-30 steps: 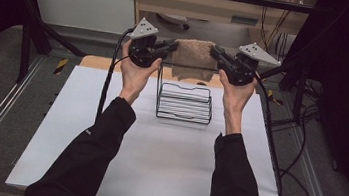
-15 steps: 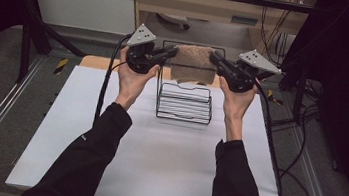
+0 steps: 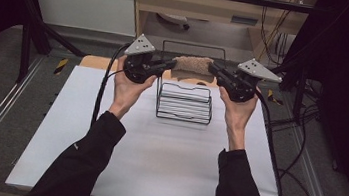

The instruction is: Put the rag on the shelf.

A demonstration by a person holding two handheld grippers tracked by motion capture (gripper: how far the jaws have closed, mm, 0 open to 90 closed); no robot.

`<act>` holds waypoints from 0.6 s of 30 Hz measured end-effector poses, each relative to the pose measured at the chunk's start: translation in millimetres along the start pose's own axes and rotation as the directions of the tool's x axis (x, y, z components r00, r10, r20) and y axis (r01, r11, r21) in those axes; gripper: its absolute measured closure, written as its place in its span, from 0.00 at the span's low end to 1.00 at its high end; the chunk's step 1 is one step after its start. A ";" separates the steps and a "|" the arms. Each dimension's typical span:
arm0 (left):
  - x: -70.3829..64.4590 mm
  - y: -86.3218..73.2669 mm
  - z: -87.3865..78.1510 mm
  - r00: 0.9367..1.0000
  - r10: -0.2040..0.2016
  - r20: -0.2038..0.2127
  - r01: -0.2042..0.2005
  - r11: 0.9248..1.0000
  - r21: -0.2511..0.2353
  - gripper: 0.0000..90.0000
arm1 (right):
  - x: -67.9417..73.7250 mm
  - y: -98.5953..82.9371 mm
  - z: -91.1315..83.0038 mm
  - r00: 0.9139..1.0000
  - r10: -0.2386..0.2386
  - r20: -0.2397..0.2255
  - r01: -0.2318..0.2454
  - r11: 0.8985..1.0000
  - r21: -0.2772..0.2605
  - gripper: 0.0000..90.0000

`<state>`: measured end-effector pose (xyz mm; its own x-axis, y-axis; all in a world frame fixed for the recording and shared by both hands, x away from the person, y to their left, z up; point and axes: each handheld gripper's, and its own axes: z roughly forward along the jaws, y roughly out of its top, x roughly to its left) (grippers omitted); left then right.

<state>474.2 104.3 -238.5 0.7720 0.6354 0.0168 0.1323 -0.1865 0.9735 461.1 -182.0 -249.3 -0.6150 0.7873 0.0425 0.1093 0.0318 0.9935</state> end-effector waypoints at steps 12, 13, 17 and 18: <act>-1.0 3.6 -8.3 0.999 -0.037 0.003 0.037 0.999 0.011 0.84 | 0.7 -4.5 -2.2 1.000 -0.001 -0.010 0.001 1.000 0.022 0.95; -0.8 6.0 -10.2 0.999 -0.044 -0.001 0.044 0.999 0.011 0.82 | 0.7 -4.5 -2.3 1.000 -0.003 -0.009 0.003 1.000 0.023 0.95; 1.8 18.1 -18.0 0.997 -0.070 -0.019 0.070 0.997 -0.017 0.78 | 1.2 -5.2 -2.3 1.000 -0.004 -0.008 0.004 1.000 0.026 0.95; 2.5 21.0 -18.8 0.997 -0.078 -0.021 0.078 0.997 -0.020 0.79 | 1.5 -5.3 -2.3 1.000 -0.006 -0.008 0.006 1.000 0.027 0.95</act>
<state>467.2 116.0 -213.7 0.7460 0.6637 -0.0546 0.1794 -0.1214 0.9763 457.9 -182.5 -254.3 -0.6220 0.7821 0.0379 0.1268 0.0529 0.9905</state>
